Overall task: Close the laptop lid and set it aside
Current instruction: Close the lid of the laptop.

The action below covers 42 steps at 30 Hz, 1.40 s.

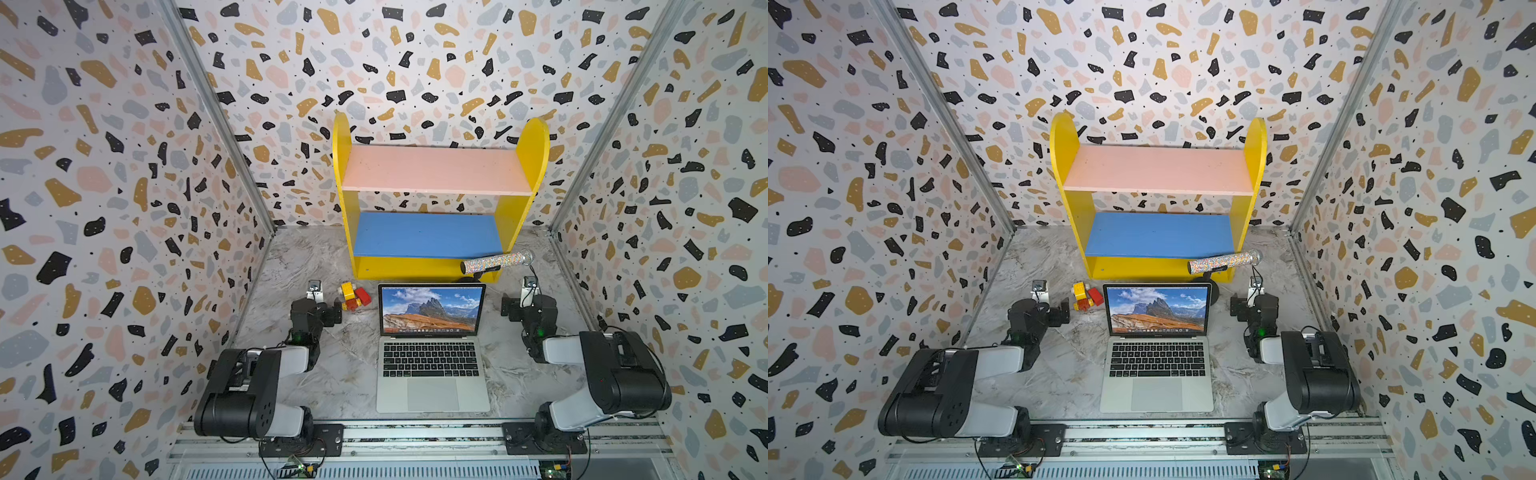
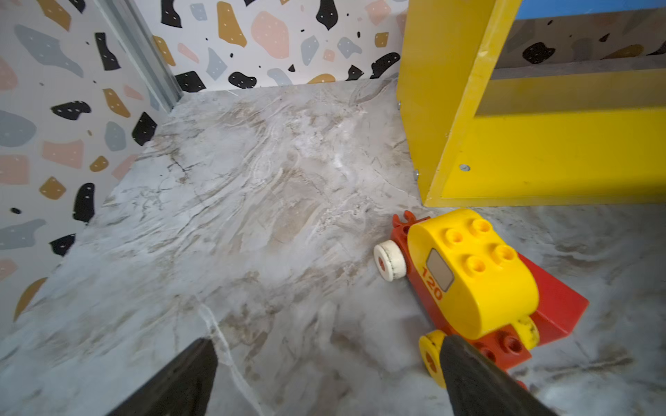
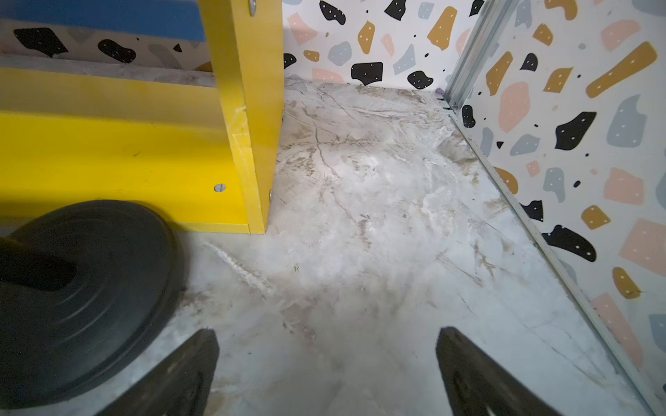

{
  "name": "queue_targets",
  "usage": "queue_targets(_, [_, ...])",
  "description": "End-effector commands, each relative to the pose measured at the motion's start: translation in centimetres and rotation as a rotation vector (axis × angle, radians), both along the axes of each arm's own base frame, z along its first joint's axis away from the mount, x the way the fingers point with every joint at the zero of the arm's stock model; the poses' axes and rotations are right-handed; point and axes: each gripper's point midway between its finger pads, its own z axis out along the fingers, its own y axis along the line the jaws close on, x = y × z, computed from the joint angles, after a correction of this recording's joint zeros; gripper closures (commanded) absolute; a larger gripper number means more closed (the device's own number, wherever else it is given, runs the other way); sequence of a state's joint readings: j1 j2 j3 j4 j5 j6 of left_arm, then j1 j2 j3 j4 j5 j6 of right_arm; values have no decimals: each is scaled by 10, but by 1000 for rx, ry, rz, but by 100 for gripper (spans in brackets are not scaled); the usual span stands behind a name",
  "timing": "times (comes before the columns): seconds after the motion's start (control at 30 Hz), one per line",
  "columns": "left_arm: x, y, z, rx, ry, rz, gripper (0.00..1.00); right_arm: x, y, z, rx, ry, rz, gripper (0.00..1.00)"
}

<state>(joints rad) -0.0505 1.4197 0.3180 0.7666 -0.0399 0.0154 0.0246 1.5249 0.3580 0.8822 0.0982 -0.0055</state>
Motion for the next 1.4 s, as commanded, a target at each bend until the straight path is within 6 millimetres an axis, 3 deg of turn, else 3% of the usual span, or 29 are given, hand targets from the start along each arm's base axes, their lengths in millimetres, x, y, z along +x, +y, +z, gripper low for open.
queue_targets(0.0, [7, -11, 15, -20, -49, -63, 0, -1, 1, 2, -2, -2, 5, 0])
queue_targets(0.4, [6, -8, 16, -54, -60, -76, 0, -2, 0, 2, 1, -4, 7, 0])
queue_targets(0.53, [4, -8, 21, -55, -77, -75, 0, -6, -1, 13, 3, -39, 1, 0])
queue_targets(0.6, [0, -9, 31, -43, -68, -74, 0, -12, -3, 25, 3, -57, -13, 0])
queue_targets(0.77, [-22, -4, 82, -16, -171, 33, 0, -29, -9, 67, 49, -138, -61, 0])
queue_targets(0.83, [-33, 8, 103, -109, -239, 130, 0, -40, -21, 98, 155, -239, -165, 0])
queue_targets(0.9, [-40, 14, 122, -179, -277, 181, 0, -47, -17, 123, 184, -280, -142, 0])
queue_targets(0.97, [-52, 35, 136, -330, -288, 354, 0, -55, -18, 140, 238, -277, -162, 0])
queue_targets(1.03, [-80, 66, 130, -553, -234, 656, 1, -64, -23, 152, 329, -242, -228, 0])
queue_targets(1.07, [-93, 72, 132, -654, -222, 744, 1, -69, -26, 153, 378, -208, -273, 0])
queue_targets(1.1, [-98, 70, 139, -717, -220, 750, 1, -75, -29, 159, 434, -195, -315, 0])
queue_targets(1.13, [-98, 63, 150, -752, -228, 692, 0, -84, -32, 152, 496, -134, -377, 0])
queue_targets(1.27, [-111, 47, 178, -843, -247, 574, 0, -94, 2, 169, 553, -17, -207, 0])
queue_targets(1.37, [-117, 33, 196, -796, -195, 479, 0, -97, 32, 182, 594, 36, -37, 0])
